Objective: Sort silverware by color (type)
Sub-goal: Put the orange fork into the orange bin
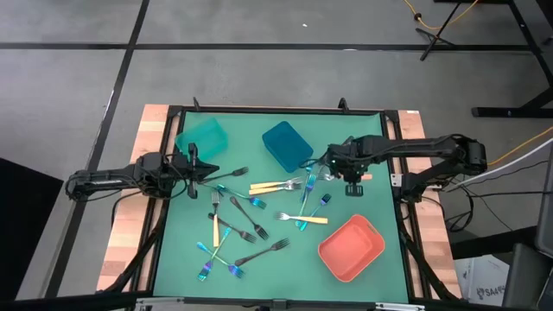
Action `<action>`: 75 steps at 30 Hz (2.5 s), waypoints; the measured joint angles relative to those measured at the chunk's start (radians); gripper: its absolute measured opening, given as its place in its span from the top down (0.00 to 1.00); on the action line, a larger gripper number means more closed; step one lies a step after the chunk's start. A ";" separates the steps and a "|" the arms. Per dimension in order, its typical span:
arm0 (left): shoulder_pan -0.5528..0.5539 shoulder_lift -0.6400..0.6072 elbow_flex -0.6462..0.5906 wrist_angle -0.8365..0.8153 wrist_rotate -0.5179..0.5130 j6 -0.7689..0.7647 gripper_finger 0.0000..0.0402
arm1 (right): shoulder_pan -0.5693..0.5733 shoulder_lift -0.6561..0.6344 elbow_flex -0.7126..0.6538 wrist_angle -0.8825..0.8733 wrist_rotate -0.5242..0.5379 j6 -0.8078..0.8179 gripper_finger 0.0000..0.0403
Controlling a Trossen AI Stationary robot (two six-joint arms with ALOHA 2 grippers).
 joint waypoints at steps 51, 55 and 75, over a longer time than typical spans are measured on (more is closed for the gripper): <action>0.000 0.000 0.000 0.000 0.000 0.002 1.00 | 0.606 -0.002 0.294 -0.011 -0.136 0.290 0.91; 0.000 0.000 0.000 0.000 0.000 0.002 1.00 | 0.663 -0.002 0.294 -0.011 -0.107 0.391 0.91; 0.000 0.000 0.000 0.000 0.001 0.001 1.00 | 0.856 0.010 0.294 -0.012 -0.021 0.566 0.91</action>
